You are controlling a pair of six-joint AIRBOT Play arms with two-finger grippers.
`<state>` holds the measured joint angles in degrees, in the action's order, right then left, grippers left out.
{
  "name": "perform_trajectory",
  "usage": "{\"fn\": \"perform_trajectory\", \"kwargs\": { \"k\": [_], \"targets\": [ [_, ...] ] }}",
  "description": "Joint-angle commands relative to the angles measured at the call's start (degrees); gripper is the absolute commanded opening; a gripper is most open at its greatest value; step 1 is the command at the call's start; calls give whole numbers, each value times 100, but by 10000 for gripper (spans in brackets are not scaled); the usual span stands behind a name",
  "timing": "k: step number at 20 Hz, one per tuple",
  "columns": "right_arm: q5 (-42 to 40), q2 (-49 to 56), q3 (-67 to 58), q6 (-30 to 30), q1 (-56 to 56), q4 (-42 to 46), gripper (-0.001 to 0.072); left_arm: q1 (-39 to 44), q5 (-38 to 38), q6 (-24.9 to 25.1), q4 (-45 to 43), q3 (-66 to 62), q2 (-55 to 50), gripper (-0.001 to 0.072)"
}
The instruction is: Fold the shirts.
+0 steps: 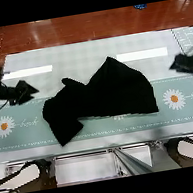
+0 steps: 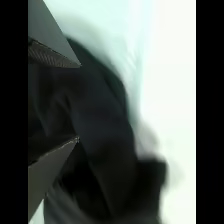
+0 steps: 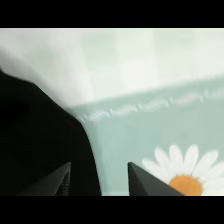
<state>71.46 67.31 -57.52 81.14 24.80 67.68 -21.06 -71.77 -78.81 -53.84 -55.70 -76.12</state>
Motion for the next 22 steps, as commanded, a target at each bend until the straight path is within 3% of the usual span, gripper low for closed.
{"fn": "perform_trajectory", "kwargs": {
  "k": [1, 5, 8, 13, 14, 16, 19, 22],
  "targets": [
    [-295, -927, 1849, -542, 734, -852, 414, -372, -44, -68, -339, 575, -59, 508],
    [-249, -1224, 2590, -658, 807, -1191, 414, -350, 42, -15, -319, 640, -385, 508],
    [-245, -1224, 2621, -669, 807, -1169, 414, -282, -282, 13, -317, 640, -748, 508],
    [-433, -1224, 2621, -494, 809, -1115, 414, 120, -184, 76, -317, 638, -1001, 499],
    [-503, -1224, 2623, -437, 824, -1032, 414, 190, -129, 76, -317, 638, -1021, 436],
    [-538, -1224, 2623, -258, 925, -769, 414, 295, -70, 151, -313, 636, -1021, 55],
    [-407, -1202, 2623, 7, 1198, -280, 414, 334, -87, 269, -317, 610, -1021, 23],
    [-166, -883, 2769, 2, 1169, -699, 414, 334, -70, 264, -315, 612, -1021, 23]
  ]
}}
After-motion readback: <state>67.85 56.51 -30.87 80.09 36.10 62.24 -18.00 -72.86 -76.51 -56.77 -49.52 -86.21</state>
